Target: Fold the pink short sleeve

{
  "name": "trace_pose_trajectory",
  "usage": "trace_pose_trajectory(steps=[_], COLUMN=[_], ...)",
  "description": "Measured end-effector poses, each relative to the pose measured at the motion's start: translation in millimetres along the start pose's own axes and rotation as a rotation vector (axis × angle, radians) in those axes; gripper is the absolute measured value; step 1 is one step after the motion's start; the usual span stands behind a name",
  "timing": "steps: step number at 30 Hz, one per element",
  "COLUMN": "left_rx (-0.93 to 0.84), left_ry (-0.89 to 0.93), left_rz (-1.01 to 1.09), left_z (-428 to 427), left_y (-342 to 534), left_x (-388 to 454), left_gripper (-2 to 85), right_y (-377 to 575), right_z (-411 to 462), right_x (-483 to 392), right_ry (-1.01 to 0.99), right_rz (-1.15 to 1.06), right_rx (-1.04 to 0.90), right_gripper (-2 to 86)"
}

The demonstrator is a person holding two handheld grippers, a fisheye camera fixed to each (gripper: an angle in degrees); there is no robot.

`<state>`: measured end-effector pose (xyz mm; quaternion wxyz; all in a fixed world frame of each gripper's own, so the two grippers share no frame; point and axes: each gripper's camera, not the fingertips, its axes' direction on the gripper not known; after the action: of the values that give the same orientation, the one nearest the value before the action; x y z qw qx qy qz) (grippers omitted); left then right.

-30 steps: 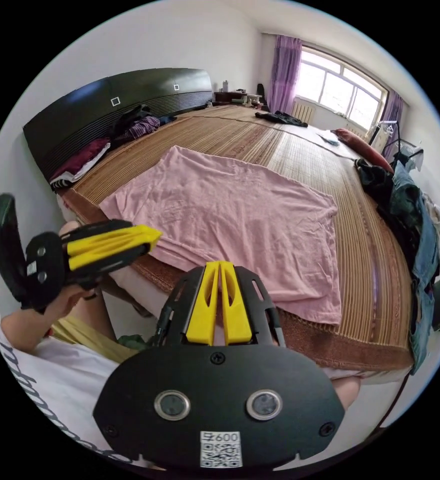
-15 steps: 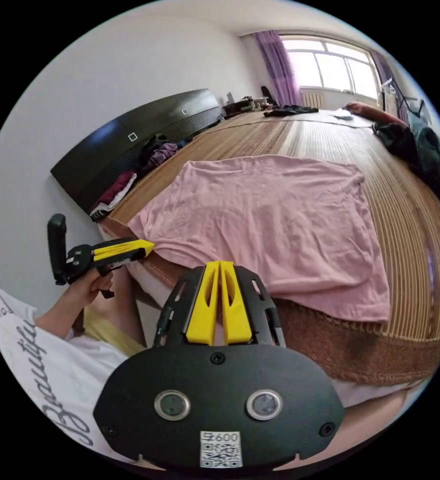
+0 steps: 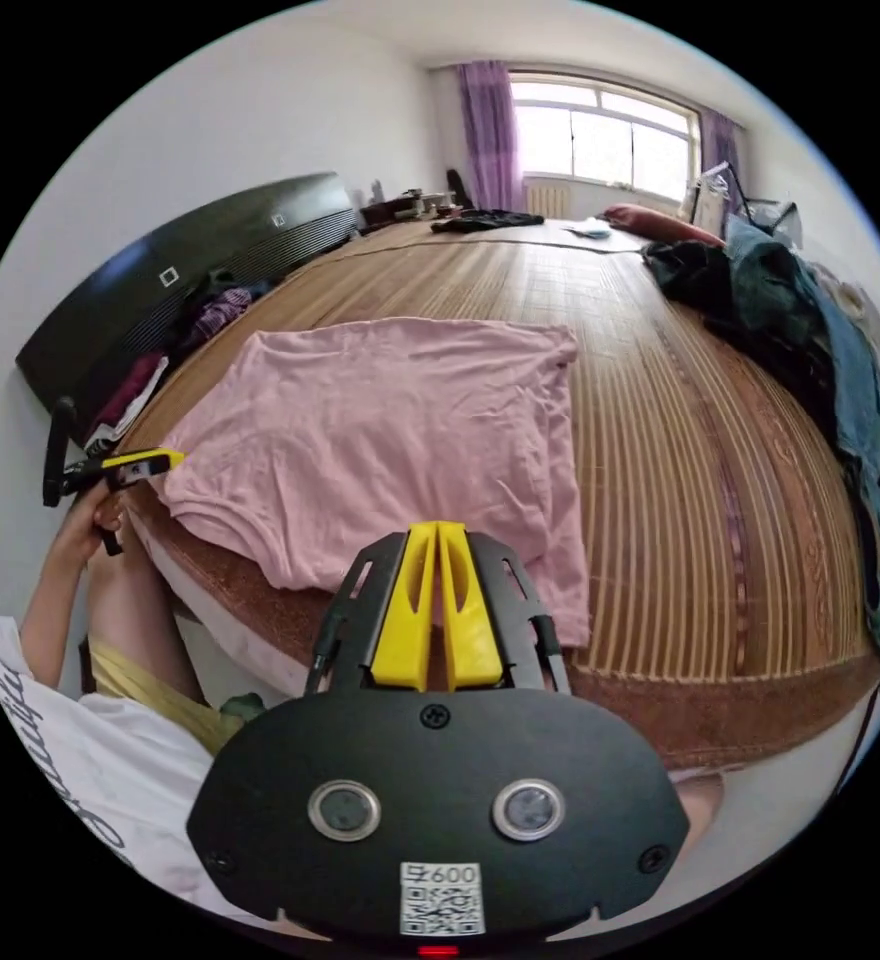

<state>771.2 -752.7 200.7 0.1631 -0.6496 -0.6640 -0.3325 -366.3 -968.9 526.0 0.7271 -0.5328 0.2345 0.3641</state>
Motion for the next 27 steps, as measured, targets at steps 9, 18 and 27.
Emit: trace_pose_trajectory(steps=[9, 18, 27], left_rx=[0.03, -0.025, -0.05], left_ry=[-0.019, 0.076, 0.233], left_rz=[-0.231, -0.223, -0.202], left_z=[-127, -185, -248], left_y=[-23, -67, -104], left_x=[9, 63, 114], left_gripper=[11.3, 7.4, 1.8], right_y=[141, 276, 408], right_z=[-44, -32, 56], right_x=[50, -71, -214], right_ry=[0.085, 0.067, -0.074], right_rz=[0.016, -0.268, -0.534], right_rx=[0.053, 0.219, 0.253], right_gripper=[-0.8, -0.3, 2.5])
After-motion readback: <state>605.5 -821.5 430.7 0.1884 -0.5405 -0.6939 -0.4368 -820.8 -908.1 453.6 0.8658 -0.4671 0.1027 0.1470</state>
